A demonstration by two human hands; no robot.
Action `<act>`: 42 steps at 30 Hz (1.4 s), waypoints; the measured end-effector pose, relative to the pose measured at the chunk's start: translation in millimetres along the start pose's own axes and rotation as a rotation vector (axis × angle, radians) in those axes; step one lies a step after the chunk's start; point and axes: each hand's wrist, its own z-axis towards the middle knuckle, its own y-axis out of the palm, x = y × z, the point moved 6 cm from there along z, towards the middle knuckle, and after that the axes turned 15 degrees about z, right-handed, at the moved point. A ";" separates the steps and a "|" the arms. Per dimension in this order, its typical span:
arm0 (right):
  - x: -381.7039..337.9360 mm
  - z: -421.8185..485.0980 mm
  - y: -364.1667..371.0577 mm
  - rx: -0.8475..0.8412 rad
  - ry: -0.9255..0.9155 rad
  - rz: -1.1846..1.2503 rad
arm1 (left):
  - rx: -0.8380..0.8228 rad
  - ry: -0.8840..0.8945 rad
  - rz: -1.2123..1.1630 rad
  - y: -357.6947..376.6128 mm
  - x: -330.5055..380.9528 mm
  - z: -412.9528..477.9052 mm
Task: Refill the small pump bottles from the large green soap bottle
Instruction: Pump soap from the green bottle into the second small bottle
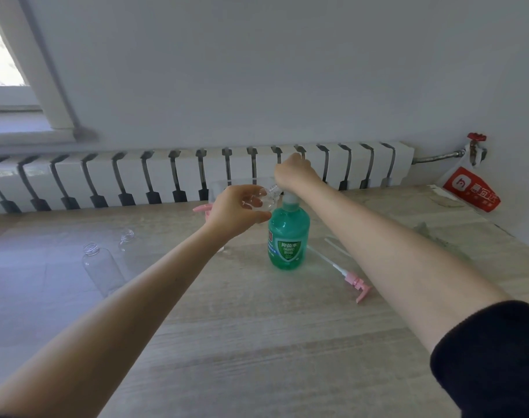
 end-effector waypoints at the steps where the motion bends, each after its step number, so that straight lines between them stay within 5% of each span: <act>1: 0.1 -1.0 -0.7 0.003 -0.002 0.023 | 0.000 -0.002 -0.003 0.1 0.4 -0.5; 11: -10.3 -5.0 -11.4 -0.039 -0.017 0.089 | 0.011 -0.005 -0.031 -4.5 9.8 -1.5; 30: -7.0 -2.1 9.1 -0.174 -0.131 -0.338 | 0.004 -0.016 0.029 0.6 0.3 -0.5; 42: -1.9 -9.4 -2.4 -0.095 0.004 0.077 | -0.035 -0.031 0.007 -2.5 5.2 -2.2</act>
